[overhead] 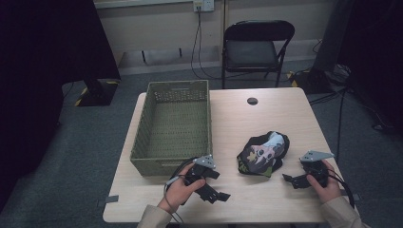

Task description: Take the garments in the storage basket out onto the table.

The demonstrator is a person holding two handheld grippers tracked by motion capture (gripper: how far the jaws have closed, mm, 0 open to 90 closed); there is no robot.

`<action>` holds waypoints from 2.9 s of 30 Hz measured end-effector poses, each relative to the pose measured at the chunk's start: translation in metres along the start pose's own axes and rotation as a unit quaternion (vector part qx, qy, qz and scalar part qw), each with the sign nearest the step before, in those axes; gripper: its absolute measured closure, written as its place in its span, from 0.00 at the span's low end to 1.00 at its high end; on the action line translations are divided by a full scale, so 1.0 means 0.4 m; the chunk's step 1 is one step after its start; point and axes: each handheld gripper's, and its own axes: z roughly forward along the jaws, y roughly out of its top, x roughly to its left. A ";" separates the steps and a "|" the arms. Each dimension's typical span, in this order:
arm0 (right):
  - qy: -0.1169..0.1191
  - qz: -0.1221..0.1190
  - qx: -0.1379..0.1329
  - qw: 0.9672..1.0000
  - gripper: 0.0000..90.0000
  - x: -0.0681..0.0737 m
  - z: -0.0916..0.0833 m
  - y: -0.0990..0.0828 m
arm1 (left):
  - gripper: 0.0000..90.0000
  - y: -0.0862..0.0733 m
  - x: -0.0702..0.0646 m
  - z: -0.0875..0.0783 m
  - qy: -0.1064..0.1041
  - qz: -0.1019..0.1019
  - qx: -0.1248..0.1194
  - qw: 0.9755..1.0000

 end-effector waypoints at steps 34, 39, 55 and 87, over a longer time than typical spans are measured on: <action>0.000 0.000 0.000 1.000 0.00 0.000 0.000 0.000 | 0.03 -0.090 0.022 -0.081 0.030 -0.024 -0.024 0.999; 0.000 0.000 0.000 1.000 0.00 0.000 0.000 0.000 | 0.03 -0.102 0.026 -0.094 0.036 -0.024 -0.025 0.999; 0.000 0.000 0.000 1.000 0.00 0.000 0.000 0.000 | 0.03 -0.138 0.035 -0.125 0.054 -0.026 -0.027 0.998; 0.000 0.000 0.000 1.000 0.00 0.000 0.000 0.000 | 0.03 -0.207 0.060 -0.190 0.085 -0.041 -0.033 0.995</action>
